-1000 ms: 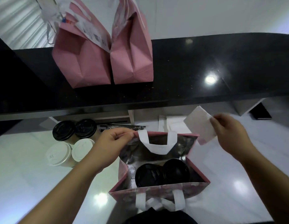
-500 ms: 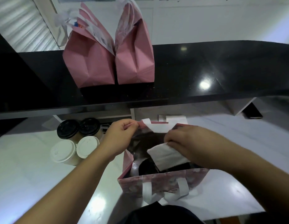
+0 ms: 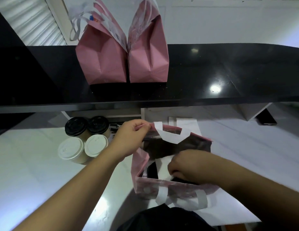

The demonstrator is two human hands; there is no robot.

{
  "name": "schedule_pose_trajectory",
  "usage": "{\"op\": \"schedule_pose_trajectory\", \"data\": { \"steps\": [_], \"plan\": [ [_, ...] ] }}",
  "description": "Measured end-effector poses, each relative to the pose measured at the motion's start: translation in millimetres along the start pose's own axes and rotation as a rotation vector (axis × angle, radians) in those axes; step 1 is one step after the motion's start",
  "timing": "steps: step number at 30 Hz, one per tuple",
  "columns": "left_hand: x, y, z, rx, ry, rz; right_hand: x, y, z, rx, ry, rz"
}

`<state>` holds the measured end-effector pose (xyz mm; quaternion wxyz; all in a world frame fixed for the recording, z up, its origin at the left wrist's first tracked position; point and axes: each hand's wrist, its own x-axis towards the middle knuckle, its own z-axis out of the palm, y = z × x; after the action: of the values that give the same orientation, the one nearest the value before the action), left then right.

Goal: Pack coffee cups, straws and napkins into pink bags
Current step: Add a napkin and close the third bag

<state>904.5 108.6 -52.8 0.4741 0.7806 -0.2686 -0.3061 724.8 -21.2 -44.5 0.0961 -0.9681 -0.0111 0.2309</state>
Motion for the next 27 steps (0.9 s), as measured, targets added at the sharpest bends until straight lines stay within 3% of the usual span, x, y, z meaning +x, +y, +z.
{"op": "schedule_pose_trajectory", "data": {
  "steps": [6,8,15,19,21,24,27],
  "plan": [
    [1,0,-1,-0.003,-0.003,-0.001,5,-4,-2,-0.015,-0.156,0.040],
    [0,0,-1,-0.002,0.004,0.000,1,-6,-8,0.014,-0.128,0.047],
    [-14,8,-6,0.051,0.039,0.074,-52,4,-34,0.224,0.309,0.119],
    [-29,11,-11,0.082,0.032,0.095,-95,12,-13,0.414,0.572,0.229],
    [-41,5,-15,0.127,0.112,0.112,-110,19,8,0.533,0.656,0.292],
    [-62,-12,-25,0.042,0.193,0.097,-123,33,39,0.681,0.606,0.354],
    [-86,-35,-36,-0.027,-0.056,0.055,-122,35,50,0.777,0.452,0.312]
  ]
}}
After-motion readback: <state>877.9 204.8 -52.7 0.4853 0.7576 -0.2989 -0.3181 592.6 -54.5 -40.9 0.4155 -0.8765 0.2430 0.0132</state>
